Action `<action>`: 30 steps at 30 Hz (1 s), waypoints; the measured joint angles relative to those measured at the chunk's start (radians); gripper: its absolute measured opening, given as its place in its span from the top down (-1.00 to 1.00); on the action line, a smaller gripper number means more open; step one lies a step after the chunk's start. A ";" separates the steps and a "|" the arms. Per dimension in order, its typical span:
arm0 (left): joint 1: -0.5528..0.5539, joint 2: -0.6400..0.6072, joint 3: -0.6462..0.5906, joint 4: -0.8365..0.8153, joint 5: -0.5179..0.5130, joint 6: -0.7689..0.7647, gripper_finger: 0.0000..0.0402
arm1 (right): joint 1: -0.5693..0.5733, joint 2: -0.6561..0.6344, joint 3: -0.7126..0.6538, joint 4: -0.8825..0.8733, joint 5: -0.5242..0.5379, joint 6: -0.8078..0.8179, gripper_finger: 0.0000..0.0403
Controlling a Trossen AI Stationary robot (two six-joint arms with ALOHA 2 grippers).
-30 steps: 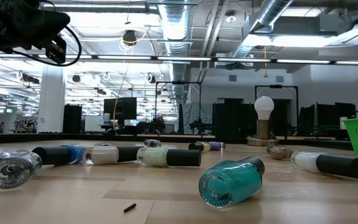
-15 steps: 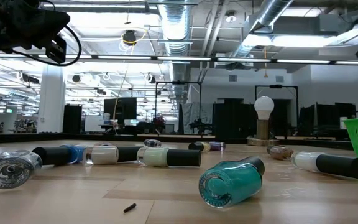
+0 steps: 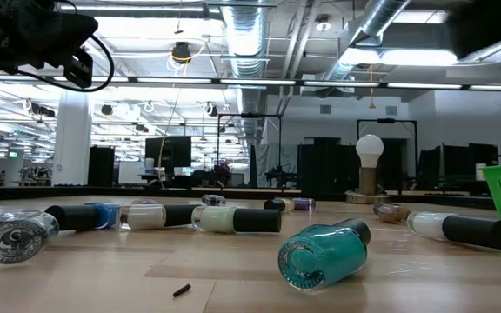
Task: Pick & Place Nail Polish
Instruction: Put the brown nail polish into the green bin
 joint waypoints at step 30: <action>0.000 0.017 0.000 0.005 0.000 0.000 0.94 | -0.351 0.613 0.429 -0.164 -0.043 -0.135 0.18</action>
